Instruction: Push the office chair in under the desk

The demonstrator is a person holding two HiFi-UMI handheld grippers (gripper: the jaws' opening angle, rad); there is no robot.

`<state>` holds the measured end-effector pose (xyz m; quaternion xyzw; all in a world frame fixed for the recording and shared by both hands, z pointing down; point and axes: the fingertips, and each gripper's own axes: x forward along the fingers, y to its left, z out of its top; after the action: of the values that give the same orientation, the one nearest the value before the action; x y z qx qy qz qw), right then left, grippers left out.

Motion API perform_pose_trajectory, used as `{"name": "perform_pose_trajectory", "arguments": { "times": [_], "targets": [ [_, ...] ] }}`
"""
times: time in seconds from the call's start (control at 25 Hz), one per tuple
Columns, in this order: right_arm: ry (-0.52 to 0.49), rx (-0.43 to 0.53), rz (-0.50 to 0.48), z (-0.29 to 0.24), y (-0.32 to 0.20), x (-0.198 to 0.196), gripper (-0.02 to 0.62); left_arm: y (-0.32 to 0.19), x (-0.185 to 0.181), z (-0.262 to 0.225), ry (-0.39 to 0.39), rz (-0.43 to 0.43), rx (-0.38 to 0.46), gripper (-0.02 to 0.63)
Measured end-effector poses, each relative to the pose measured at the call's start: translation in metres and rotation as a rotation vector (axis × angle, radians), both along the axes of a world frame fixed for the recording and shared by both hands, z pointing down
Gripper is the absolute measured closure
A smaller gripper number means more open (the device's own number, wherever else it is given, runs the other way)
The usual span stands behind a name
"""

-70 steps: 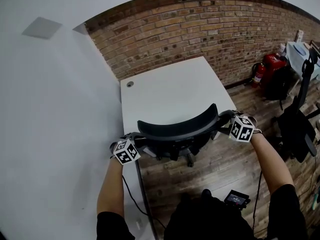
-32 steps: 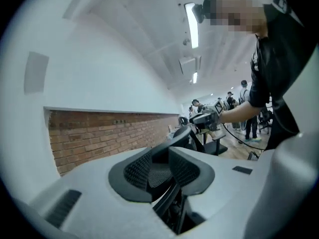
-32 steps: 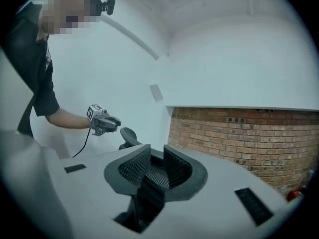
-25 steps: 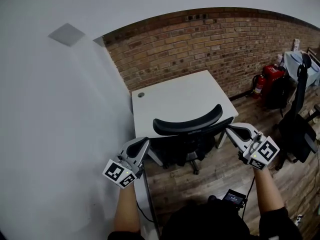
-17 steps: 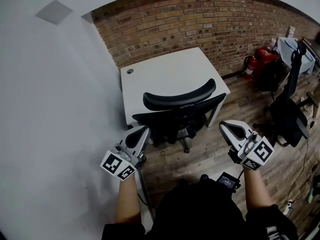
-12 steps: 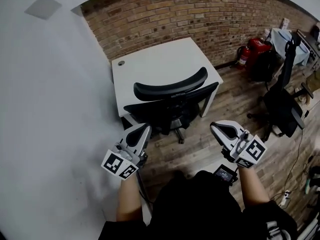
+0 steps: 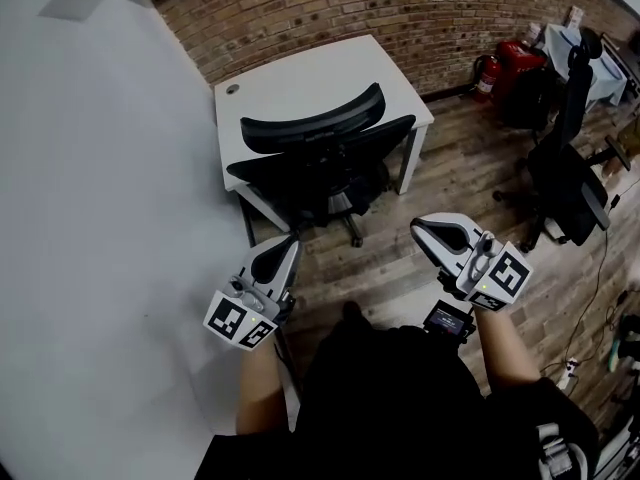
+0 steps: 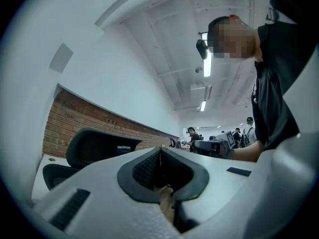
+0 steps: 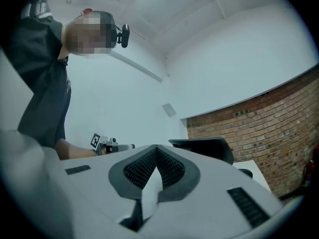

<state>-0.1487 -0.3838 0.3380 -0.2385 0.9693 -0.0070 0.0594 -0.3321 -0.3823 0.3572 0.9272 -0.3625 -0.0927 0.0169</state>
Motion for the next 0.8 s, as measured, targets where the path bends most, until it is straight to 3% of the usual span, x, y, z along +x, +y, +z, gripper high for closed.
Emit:
{"name": "perform_pose_trajectory", "arguments": {
  "times": [0.12, 0.32, 0.56, 0.8],
  "targets": [
    [-0.008, -0.02, -0.008, 0.006, 0.025, 0.027, 0.589, 0.026, 0.033, 0.003, -0.009, 0.008, -0.015, 0.589],
    [-0.015, -0.05, -0.029, 0.023, 0.064, 0.062, 0.589, 0.079, 0.076, 0.003, -0.087, -0.005, 0.005, 0.589],
    [-0.016, -0.034, -0.104, 0.032, 0.101, 0.065, 0.589, 0.125, 0.092, 0.011, -0.103, -0.058, -0.017, 0.589],
    [-0.013, -0.023, -0.137, 0.034, 0.132, 0.068, 0.589, 0.159, 0.109, 0.006, -0.126, -0.055, -0.001, 0.589]
  ]
}}
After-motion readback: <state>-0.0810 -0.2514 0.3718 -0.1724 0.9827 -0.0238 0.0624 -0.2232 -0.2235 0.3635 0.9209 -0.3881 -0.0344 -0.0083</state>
